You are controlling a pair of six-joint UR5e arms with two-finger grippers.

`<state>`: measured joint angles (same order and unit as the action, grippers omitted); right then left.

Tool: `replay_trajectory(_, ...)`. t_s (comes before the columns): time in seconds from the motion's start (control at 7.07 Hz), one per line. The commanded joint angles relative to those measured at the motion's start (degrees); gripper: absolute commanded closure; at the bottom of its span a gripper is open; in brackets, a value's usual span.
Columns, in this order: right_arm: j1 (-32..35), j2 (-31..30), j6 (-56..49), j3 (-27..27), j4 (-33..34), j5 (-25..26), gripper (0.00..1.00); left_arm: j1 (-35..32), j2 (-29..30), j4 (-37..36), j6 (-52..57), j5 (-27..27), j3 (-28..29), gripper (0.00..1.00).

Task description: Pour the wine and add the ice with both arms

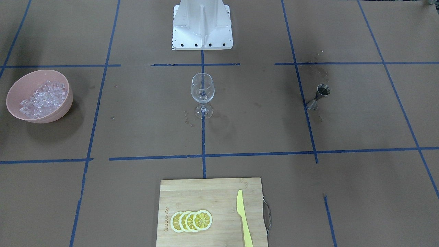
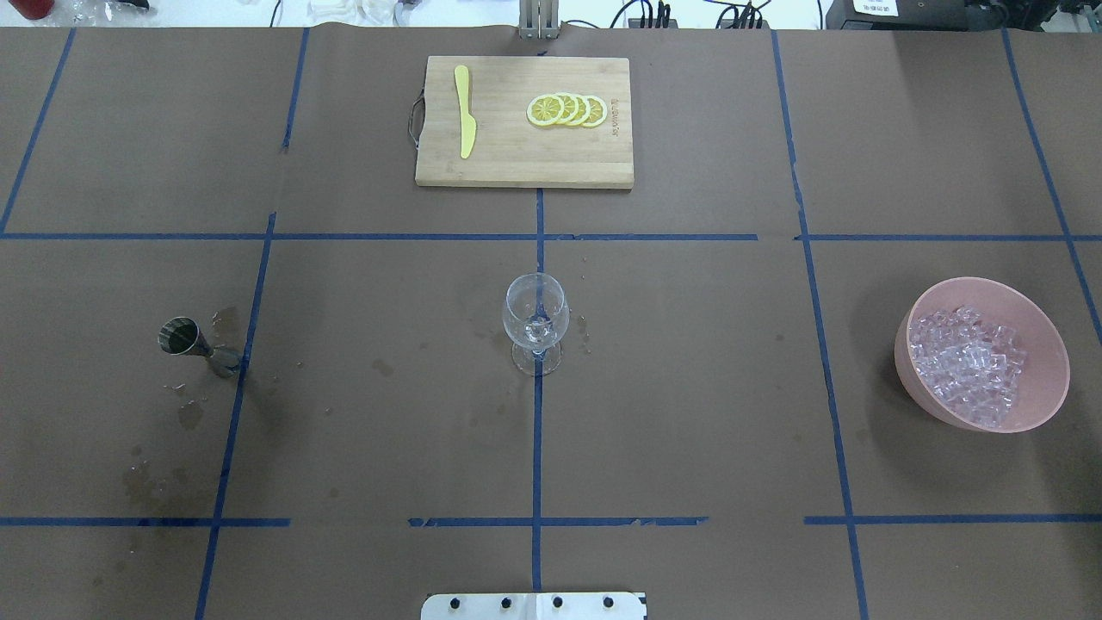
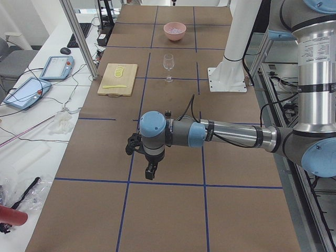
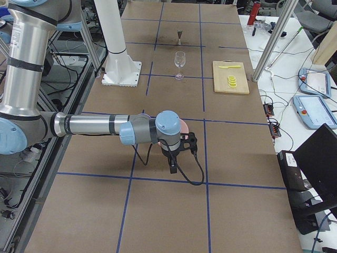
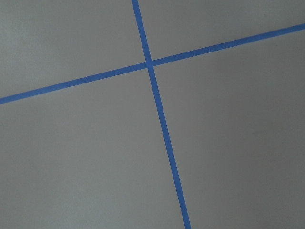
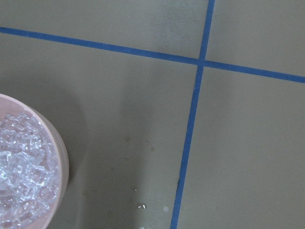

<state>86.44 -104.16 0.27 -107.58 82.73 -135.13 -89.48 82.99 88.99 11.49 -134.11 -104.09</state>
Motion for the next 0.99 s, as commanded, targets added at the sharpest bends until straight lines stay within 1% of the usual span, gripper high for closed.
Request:
replay_trajectory(0.0,-0.04,0.1,0.69,-4.02,-0.2,-0.13,0.0,0.01,2.42,10.86,-0.15,-0.19,0.36,0.0)
replay_trajectory(0.14,-0.04,0.53,0.7,-3.43,-0.03,-0.13,0.0,-0.08,2.09,17.3,-0.15,-0.28,1.08,0.0)
replay_trajectory(0.28,0.04,0.54,0.78,-3.34,-0.02,-0.74,0.0,0.01,2.44,20.75,-0.06,-0.19,1.17,0.0)
replay_trajectory(0.42,0.05,0.54,0.7,-3.25,-0.02,-0.75,0.0,0.01,3.31,29.58,-0.06,-0.19,2.21,0.0)
replay_trajectory(0.57,-0.04,0.97,0.78,-3.07,-0.02,-0.84,0.0,-0.08,1.75,41.32,-2.5,-0.45,2.4,0.0)
replay_trajectory(0.71,-0.04,1.24,0.7,-2.98,-0.02,-0.84,0.0,0.18,1.74,46.49,-15.66,-1.76,2.49,0.0)
replay_trajectory(0.85,-0.04,1.59,0.7,-3.24,-0.02,-0.84,0.0,3.49,1.3,56.55,-25.97,-1.51,2.75,0.0)
